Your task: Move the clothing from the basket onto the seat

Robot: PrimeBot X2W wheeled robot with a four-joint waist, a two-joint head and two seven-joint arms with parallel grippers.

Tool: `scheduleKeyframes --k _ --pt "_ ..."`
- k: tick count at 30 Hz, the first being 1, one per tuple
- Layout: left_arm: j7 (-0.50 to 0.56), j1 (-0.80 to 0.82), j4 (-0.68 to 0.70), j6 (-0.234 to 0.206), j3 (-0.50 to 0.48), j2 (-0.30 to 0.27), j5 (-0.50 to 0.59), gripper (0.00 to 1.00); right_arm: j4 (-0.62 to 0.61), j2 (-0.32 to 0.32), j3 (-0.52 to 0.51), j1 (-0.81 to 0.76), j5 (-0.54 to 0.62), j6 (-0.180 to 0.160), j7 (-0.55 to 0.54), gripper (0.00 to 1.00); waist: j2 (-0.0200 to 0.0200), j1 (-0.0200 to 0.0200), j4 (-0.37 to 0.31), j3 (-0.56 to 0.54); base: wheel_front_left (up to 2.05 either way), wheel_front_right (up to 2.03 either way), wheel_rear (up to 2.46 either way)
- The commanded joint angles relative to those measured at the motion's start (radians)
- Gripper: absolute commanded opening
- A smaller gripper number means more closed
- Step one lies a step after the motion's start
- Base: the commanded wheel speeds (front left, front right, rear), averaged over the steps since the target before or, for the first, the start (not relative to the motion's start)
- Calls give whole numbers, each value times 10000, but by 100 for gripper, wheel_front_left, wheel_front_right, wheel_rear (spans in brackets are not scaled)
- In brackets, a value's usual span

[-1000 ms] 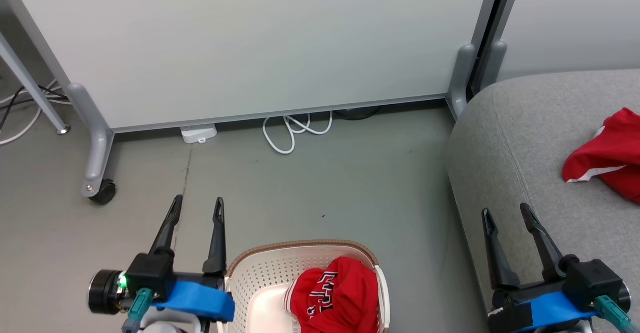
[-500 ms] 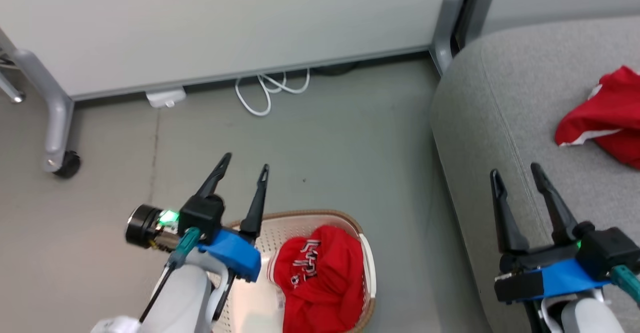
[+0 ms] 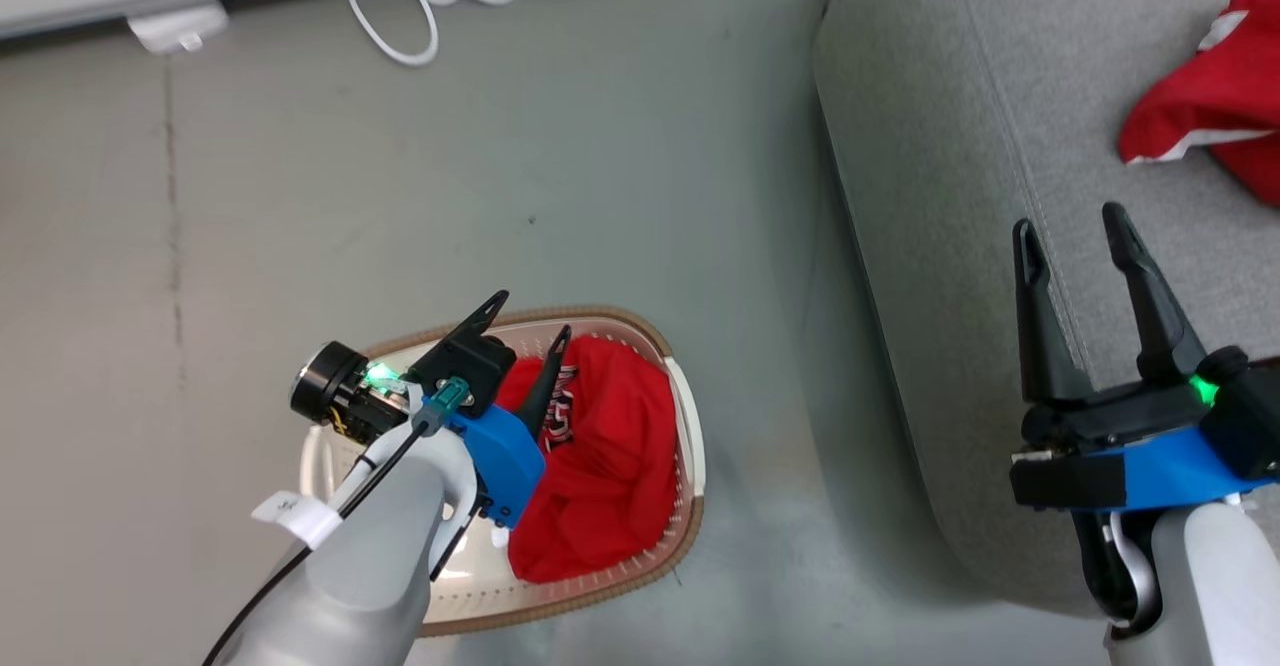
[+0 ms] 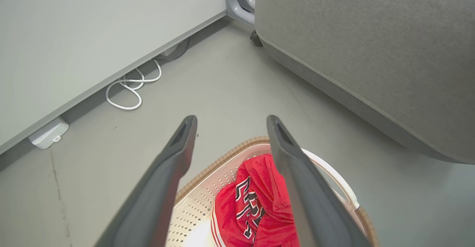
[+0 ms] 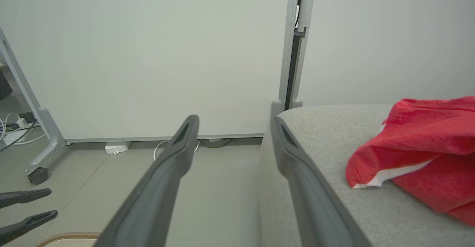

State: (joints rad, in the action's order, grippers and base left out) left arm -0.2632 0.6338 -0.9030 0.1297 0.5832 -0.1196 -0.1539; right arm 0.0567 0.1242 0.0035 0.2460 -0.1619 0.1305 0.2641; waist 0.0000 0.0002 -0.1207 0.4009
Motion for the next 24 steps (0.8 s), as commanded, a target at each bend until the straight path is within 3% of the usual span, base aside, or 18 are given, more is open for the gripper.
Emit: scheduleKeyframes --k 1,12,24 --pt "42 371 -431 -6 234 -37 -131 100 -103 54 -8 229 -54 5 5 100 0 -2 -296 678 0 0 0" --pt "1069 1769 -2730 -5 1601 -51 -1024 100 -478 83 118 1107 -181 5 5 100 0 -2 -614 2427 0 0 0" --pt "2205 2848 -3529 -4 2060 -255 -1932 100 -877 115 165 1691 -267 5 5 100 0 -2 -843 3977 0 0 0"
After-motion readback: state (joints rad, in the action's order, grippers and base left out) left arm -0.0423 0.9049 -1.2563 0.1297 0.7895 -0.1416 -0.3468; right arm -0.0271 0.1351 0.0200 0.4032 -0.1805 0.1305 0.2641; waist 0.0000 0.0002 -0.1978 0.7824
